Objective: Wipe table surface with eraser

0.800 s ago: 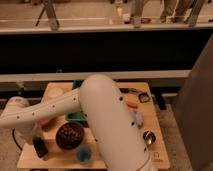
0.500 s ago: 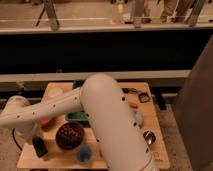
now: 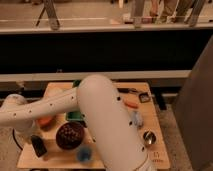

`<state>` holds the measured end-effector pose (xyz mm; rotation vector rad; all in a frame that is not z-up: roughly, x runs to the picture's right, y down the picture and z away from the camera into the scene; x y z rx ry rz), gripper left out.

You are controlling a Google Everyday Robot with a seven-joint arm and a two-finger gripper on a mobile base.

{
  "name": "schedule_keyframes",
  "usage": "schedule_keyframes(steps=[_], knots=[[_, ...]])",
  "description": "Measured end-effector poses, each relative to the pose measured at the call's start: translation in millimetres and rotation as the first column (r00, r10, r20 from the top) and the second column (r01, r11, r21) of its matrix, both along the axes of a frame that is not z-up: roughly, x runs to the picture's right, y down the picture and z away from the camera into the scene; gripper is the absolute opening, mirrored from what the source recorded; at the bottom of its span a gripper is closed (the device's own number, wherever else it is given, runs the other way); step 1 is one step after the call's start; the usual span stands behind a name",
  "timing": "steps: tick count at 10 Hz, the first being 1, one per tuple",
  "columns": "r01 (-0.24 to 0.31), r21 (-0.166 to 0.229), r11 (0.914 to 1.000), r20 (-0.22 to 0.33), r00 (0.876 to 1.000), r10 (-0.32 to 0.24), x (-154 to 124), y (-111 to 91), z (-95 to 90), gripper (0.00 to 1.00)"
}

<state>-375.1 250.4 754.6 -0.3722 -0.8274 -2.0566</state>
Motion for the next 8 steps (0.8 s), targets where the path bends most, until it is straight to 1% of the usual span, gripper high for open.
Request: schedule_keyframes(steps=[2, 4, 6, 8], knots=[[0.002, -0.01, 0.9999, -0.005, 1.0, -0.002, 0, 4, 4.4, 0.0], [-0.012, -0.025, 0.9996, 0.0, 1.0, 0.012, 0, 10, 8.4, 0.0], [-0.038, -0.04, 0.9985, -0.01, 0.999, 0.038, 9, 12, 13.1, 0.0], [-0.068, -0.053, 0.9963, -0.023, 0.998, 0.066, 19, 10, 18.0, 0.0]])
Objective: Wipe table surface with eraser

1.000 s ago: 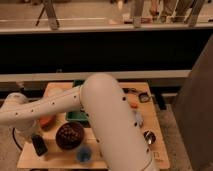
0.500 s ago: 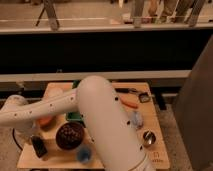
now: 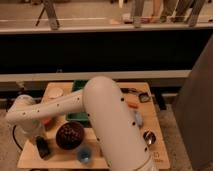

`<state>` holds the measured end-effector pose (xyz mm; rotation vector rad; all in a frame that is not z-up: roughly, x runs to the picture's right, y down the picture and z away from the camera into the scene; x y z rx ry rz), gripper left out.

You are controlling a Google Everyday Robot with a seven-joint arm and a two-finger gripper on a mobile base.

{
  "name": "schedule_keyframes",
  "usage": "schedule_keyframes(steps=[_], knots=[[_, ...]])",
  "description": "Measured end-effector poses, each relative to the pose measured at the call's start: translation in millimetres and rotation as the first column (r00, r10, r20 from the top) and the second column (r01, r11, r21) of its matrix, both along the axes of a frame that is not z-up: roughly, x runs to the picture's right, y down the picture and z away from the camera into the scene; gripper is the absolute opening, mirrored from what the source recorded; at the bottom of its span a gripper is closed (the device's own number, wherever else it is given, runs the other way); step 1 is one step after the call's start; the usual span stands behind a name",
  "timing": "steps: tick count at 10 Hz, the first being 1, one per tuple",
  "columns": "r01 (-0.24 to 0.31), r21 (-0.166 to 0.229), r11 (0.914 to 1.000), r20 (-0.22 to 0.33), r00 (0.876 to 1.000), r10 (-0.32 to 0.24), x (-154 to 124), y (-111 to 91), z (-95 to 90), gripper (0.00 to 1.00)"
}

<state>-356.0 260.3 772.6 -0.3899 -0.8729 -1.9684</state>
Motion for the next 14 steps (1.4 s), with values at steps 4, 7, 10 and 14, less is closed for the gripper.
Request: schedule_keyframes(steps=[4, 7, 10, 14], knots=[[-0.022, 0.009, 0.9997, -0.018, 1.0, 0.022, 8, -14, 9.7, 0.0], [-0.003, 0.025, 0.9997, -0.01, 1.0, 0.003, -3, -22, 12.7, 0.0], [0.045, 0.049, 0.9978, 0.029, 0.998, -0.047, -38, -21, 6.6, 0.0], [0.112, 0.064, 0.9917, 0.072, 0.991, -0.116, -74, -8, -5.7, 0.0]])
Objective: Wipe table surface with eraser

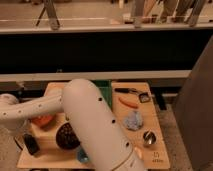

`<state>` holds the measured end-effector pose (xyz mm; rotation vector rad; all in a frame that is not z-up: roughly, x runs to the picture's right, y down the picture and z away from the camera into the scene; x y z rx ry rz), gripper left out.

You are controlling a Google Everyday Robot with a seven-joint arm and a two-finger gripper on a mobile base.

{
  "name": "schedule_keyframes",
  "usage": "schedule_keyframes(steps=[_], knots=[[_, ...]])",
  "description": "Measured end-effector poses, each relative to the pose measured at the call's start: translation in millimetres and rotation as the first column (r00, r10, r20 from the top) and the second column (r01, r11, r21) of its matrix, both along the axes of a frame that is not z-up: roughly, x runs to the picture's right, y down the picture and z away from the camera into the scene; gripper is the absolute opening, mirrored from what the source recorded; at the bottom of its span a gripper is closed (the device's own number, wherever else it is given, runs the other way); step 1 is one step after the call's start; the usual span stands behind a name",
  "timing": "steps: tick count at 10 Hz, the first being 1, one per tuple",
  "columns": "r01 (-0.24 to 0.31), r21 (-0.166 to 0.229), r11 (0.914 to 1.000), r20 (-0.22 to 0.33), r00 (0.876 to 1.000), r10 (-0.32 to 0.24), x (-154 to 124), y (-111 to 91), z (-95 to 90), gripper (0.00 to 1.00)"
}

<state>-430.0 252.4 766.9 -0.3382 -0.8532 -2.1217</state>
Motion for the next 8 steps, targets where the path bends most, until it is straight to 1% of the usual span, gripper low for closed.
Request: schedule_keyframes(steps=[2, 4, 5, 6, 8], knots=[[0.023, -0.005, 0.9997, 0.008, 1.0, -0.023, -5, 12, -8.8, 0.0], [0.039, -0.016, 0.9991, 0.01, 0.999, -0.039, -5, 31, -20.9, 0.0], [0.038, -0.022, 0.999, 0.017, 0.999, -0.038, -6, 40, -27.6, 0.0], [0.03, -0.036, 0.9989, 0.03, 0.999, -0.029, -5, 54, -35.8, 0.0], [0.012, -0.055, 0.9984, 0.025, 1.0, -0.011, 5, 68, -38.6, 0.0]])
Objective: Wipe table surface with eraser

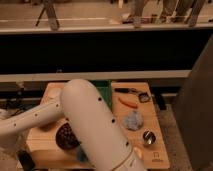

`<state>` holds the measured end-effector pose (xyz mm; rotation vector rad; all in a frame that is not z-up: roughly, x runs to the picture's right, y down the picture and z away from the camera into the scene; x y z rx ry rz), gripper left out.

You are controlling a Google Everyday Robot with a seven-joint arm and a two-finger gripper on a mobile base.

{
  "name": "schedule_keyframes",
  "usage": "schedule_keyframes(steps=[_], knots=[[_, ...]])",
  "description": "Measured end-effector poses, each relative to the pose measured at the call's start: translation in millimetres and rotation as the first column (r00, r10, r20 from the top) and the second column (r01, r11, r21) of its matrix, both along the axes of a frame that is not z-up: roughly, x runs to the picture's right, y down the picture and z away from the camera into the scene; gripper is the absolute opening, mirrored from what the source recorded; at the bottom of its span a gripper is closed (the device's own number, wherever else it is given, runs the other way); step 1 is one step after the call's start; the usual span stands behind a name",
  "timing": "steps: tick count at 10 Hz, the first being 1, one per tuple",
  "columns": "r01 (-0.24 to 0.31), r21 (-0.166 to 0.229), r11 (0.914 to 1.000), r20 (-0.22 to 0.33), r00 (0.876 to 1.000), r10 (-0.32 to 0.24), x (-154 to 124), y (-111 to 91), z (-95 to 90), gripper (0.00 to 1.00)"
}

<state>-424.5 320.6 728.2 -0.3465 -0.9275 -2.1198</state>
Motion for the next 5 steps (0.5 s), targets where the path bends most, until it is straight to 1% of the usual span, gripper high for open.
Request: schedule_keyframes(steps=[2, 3, 5], knots=[[-0.039, -0.015, 0.9991, -0.029, 0.999, 0.038, 23, 6, 0.2, 0.0], [-0.064, -0.022, 0.9977, -0.043, 0.997, 0.063, 36, 6, 2.0, 0.0], [-0.096, -0.027, 0.995, -0.088, 0.992, 0.094, 63, 3, 7.0, 0.0]])
